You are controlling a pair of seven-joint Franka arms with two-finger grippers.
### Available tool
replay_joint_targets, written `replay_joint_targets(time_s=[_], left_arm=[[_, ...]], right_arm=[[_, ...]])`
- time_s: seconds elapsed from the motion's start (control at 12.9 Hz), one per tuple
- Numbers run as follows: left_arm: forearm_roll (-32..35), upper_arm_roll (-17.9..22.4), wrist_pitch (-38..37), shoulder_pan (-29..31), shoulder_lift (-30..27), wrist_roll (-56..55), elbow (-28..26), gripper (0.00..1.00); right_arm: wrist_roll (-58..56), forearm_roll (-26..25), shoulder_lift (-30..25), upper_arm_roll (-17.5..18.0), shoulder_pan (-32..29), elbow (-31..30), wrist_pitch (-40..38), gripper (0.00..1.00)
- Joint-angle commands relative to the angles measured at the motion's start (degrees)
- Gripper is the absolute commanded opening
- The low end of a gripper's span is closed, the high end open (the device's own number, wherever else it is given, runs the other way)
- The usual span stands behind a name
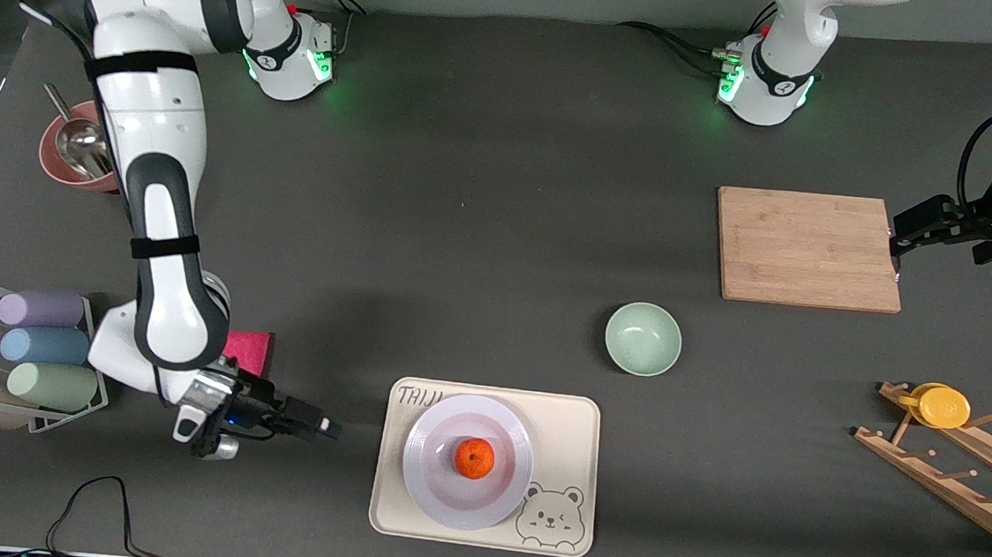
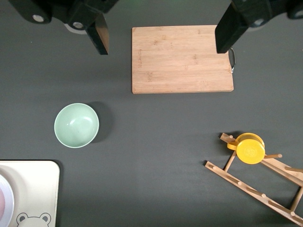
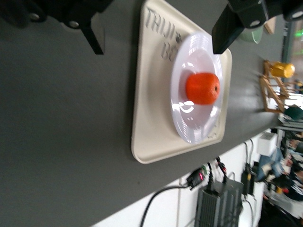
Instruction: Place orange and plate with both arms
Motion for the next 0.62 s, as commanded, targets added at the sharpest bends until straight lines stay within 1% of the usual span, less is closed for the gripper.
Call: replay_joint_targets(time_s=[0.0, 0.08, 0.23, 0.31, 0.47, 0.54], left_arm=[[0.0, 0.6, -0.4, -0.8, -0.4, -0.5, 0.1, 1.00], [0.0, 0.6, -0.4, -0.8, -0.5, -0.5, 0.1, 1.00], [0.0, 0.6, -0.4, -0.8, -0.5, -0.5, 0.1, 1.00], [0.0, 0.6, -0.4, -0.7, -0.5, -0.5, 0.1, 1.00], [0.0, 0.6, -0.4, -0.8, -0.4, -0.5, 0.1, 1.00], [0.1, 0.6, -0.4, -0.8, -0.4, -0.5, 0.1, 1.00]], right_arm=[[1.6, -8.1, -12.3, -7.8, 6.9, -15.1, 0.1, 1.00], [2.1, -11.8, -14.1, -12.7, 10.4, -17.2, 0.1, 1.00], [3.5, -16.3, -16.9, -22.1, 17.5, -20.8, -3.1, 1.00], [4.2, -18.3, -17.5, -28.1, 22.2, -21.7, -5.2, 1.00], [10.5, -22.1, -17.5, -41.9, 32.7, -22.2, -11.2, 1.00], [13.6, -24.5, -17.5, -45.9, 35.7, -22.2, -13.9, 1.00]])
